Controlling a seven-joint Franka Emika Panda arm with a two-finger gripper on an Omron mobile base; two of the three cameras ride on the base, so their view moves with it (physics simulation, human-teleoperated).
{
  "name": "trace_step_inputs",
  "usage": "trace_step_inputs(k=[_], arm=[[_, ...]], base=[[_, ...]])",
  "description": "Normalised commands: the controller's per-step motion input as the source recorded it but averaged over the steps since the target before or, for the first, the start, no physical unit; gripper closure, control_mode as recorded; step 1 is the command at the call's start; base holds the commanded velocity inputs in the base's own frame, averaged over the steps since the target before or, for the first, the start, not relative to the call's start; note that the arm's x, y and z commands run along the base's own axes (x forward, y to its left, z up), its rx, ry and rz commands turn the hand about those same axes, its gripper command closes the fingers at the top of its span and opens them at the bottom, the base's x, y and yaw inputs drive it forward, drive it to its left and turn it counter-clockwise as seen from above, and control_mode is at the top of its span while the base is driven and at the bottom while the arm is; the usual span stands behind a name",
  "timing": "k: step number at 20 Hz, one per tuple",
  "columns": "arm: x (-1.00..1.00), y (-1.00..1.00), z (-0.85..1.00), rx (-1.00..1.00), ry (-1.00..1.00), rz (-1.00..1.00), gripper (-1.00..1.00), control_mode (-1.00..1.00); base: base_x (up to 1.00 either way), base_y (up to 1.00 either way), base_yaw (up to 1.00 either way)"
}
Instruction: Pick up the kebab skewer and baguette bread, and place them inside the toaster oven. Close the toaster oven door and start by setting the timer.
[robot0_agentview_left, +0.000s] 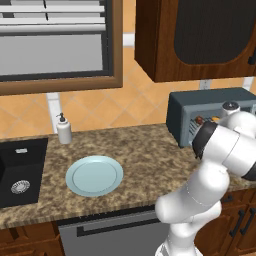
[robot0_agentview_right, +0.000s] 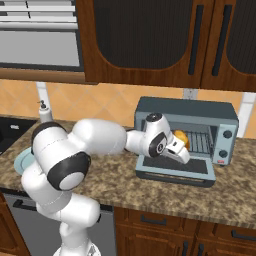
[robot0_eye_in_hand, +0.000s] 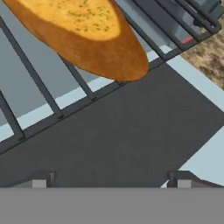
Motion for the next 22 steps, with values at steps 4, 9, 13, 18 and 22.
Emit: trace_step_inputs(k=[4,9,13,18,22], arm=[[0.0,0.0,-0.07,0.02,-0.02,-0.16,-1.0,-1.0],[0.0,0.0,-0.09,0.07,-0.04,-0.17,-1.0,-1.0],[0.0,0.0,-0.08,0.1,-0.06,-0.14,-1.0,-1.0],[0.09,0.0,-0.06,0.08,-0.05,-0.13,-1.0,-1.0],[0.21,0.06,-0.02,0.05,-0.06,-0.11,-1.0,-1.0]], base=[[0.0,0.0,0.0],[0.0,0.0,0.0],[0.0,0.0,0.0],[0.0,0.0,0.0],[0.0,0.0,0.0]])
